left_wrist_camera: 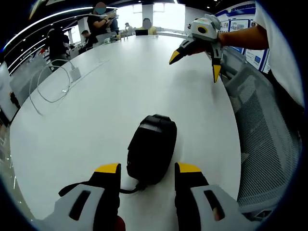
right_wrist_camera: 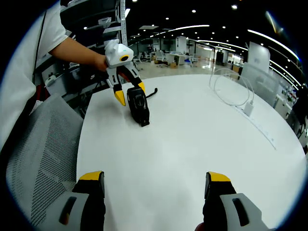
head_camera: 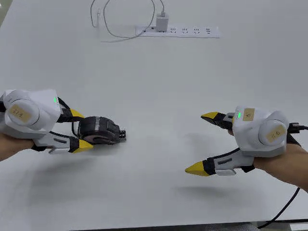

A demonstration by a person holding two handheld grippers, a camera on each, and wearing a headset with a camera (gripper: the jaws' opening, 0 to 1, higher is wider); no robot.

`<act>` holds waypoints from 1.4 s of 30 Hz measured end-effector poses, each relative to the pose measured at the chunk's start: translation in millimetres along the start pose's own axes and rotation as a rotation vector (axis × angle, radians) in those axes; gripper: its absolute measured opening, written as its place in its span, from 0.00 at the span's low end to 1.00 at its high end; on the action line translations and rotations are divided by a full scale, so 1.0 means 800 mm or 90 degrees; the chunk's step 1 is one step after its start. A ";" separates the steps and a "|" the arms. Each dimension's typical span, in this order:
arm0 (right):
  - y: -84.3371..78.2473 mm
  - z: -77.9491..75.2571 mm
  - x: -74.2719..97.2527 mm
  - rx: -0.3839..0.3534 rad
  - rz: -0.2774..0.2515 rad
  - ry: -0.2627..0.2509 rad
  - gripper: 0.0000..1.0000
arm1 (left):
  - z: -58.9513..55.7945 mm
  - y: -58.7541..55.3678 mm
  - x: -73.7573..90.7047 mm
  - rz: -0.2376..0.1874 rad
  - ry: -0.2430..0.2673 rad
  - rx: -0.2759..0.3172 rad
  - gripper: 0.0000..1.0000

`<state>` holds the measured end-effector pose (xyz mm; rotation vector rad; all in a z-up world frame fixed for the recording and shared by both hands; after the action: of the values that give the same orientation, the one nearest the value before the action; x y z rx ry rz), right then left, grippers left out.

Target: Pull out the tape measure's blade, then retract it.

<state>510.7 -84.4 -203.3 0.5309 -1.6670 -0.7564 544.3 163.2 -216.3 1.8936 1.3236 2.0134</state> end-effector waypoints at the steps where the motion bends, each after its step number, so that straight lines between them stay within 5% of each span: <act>1: 0.000 0.000 0.000 -0.001 -0.001 0.000 0.84 | 0.001 0.000 0.000 0.002 0.001 -0.002 0.40; 42: 0.002 -0.001 -0.017 -0.015 -0.017 0.008 0.77 | 0.002 -0.004 -0.014 0.038 -0.012 -0.049 0.28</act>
<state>514.9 -73.7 -211.0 0.5404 -1.6401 -0.7898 546.6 159.6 -227.3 1.9350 1.1821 2.0377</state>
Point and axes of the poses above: the centre of the closed fingertips' face, and the gripper's own axes: x roughly backward along the fingers, z roughly to its left, y roughly out of its top, the point moved 2 cm from there along x, roughly backward along the fingers, and after that the axes turned 13 degrees about x, right-handed, at the moved point
